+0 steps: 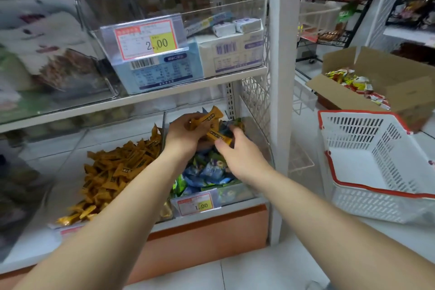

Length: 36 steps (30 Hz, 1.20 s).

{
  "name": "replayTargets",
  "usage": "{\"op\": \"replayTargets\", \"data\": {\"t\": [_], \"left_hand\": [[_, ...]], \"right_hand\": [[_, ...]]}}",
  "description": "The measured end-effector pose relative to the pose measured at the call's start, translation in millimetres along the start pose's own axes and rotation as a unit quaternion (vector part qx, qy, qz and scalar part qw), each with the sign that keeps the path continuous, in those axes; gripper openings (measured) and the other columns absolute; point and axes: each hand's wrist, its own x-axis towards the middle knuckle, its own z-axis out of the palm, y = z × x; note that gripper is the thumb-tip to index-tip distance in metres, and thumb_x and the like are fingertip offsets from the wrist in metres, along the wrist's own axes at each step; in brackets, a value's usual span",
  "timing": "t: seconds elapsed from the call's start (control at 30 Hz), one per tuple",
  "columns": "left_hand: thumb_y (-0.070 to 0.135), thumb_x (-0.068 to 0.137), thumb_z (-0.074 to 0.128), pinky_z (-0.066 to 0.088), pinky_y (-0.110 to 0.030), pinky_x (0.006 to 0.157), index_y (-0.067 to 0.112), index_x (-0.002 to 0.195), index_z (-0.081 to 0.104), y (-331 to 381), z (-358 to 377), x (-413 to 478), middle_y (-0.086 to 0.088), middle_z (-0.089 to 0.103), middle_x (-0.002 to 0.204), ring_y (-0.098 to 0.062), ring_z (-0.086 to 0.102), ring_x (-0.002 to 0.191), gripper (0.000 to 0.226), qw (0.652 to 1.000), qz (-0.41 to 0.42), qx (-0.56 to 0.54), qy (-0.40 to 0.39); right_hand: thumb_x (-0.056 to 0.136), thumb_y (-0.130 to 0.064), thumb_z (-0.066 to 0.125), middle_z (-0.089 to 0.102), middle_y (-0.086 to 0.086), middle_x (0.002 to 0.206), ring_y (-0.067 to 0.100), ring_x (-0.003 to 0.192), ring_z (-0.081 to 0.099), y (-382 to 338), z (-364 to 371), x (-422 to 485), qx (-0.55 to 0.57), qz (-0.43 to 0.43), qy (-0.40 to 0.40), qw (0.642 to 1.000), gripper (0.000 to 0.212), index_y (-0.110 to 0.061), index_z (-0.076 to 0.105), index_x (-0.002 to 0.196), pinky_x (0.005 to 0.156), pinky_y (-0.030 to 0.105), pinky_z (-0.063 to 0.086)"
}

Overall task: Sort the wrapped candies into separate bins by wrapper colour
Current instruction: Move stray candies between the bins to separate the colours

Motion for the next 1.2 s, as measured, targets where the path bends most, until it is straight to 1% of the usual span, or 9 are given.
{"op": "replayTargets", "data": {"t": [0.1, 0.23, 0.5, 0.63, 0.77, 0.83, 0.9, 1.07, 1.2], "left_hand": [[0.008, 0.095, 0.063, 0.058, -0.027, 0.065, 0.010, 0.114, 0.064, -2, -10, -9, -0.011, 0.072, 0.103, -0.020, 0.074, 0.086, 0.019, 0.998, -0.016, -0.057, -0.006], [0.005, 0.097, 0.057, 0.058, -0.030, 0.070, 0.008, 0.116, 0.062, -1, -31, -14, -0.016, 0.071, 0.106, -0.025, 0.073, 0.092, 0.019, 0.985, -0.065, -0.157, -0.012], [0.006, 0.092, 0.066, 0.058, -0.024, 0.071, 0.018, 0.104, 0.071, -12, -82, -23, 0.000, 0.076, 0.092, -0.015, 0.074, 0.089, 0.017, 0.998, -0.033, -0.045, -0.021], [0.008, 0.087, 0.073, 0.059, -0.029, 0.071, 0.027, 0.103, 0.072, -9, -138, -23, 0.003, 0.075, 0.093, -0.017, 0.073, 0.088, 0.025, 0.978, 0.023, 0.189, 0.088], [0.015, 0.087, 0.073, 0.056, -0.040, 0.090, 0.027, 0.131, 0.059, -4, -163, -27, -0.008, 0.066, 0.128, -0.027, 0.065, 0.109, 0.048, 0.893, -0.009, 0.443, 0.076], [0.021, 0.086, 0.073, 0.050, -0.037, 0.095, 0.022, 0.137, 0.056, -2, -150, -32, -0.008, 0.062, 0.134, -0.028, 0.061, 0.116, 0.054, 0.860, 0.040, 0.501, 0.091], [0.025, 0.086, 0.070, 0.049, -0.033, 0.089, 0.022, 0.123, 0.066, 5, -120, -37, -0.001, 0.069, 0.119, -0.022, 0.064, 0.107, 0.037, 0.866, 0.146, 0.467, 0.098], [0.031, 0.090, 0.066, 0.044, -0.006, 0.073, 0.031, 0.103, 0.068, 8, -30, -29, 0.023, 0.066, 0.091, 0.008, 0.062, 0.087, 0.013, 0.903, 0.179, 0.374, -0.114], [0.027, 0.093, 0.066, 0.049, -0.021, 0.086, 0.020, 0.113, 0.071, -7, 32, -8, 0.007, 0.071, 0.109, -0.006, 0.064, 0.101, 0.022, 0.888, 0.137, 0.374, -0.230]], "right_hand": [[0.096, -0.034, 0.057, 0.065, -0.006, 0.113, 0.016, 0.101, 0.063, -8, 13, 10, 0.062, 0.009, 0.013, 0.998, 0.040, -0.024, 0.053, 0.134, 0.087, 0.033, 0.051], [0.088, -0.029, 0.072, 0.073, -0.001, 0.099, 0.016, 0.093, 0.070, -15, 25, 18, 0.158, 0.010, 0.007, 0.987, 0.034, -0.023, 0.054, 0.116, 0.088, 0.040, 0.056], [0.076, -0.033, 0.084, 0.071, -0.005, 0.089, 0.011, 0.087, 0.068, -22, 49, 28, 0.101, -0.053, -0.025, 0.993, 0.047, -0.026, 0.055, 0.113, 0.083, 0.033, 0.056], [0.080, -0.052, 0.073, 0.067, -0.013, 0.100, 0.009, 0.090, 0.063, -18, 34, 33, -0.140, -0.167, -0.049, 0.975, 0.044, -0.028, 0.060, 0.115, 0.075, 0.030, 0.052], [0.085, -0.044, 0.070, 0.067, -0.004, 0.113, 0.017, 0.103, 0.062, -6, 12, 33, -0.165, -0.141, -0.007, 0.976, 0.040, -0.025, 0.064, 0.119, 0.078, 0.026, 0.043], [0.086, -0.042, 0.067, 0.066, -0.002, 0.114, 0.018, 0.104, 0.062, 2, 1, 25, -0.190, -0.119, -0.007, 0.974, 0.039, -0.025, 0.063, 0.121, 0.081, 0.029, 0.047], [0.087, -0.044, 0.064, 0.065, -0.003, 0.115, 0.018, 0.105, 0.061, 12, -9, 10, -0.247, -0.109, -0.039, 0.962, 0.038, -0.025, 0.063, 0.120, 0.086, 0.033, 0.051], [0.091, -0.058, 0.050, 0.060, -0.014, 0.121, 0.009, 0.114, 0.055, 35, -25, -39, -0.355, -0.118, -0.117, 0.920, 0.041, -0.033, 0.059, 0.123, 0.094, 0.033, 0.049], [0.094, -0.047, 0.052, 0.051, -0.009, 0.134, 0.014, 0.127, 0.044, 52, -40, -67, -0.389, -0.158, -0.054, 0.906, 0.046, -0.028, 0.053, 0.136, 0.105, 0.031, 0.040]]}}
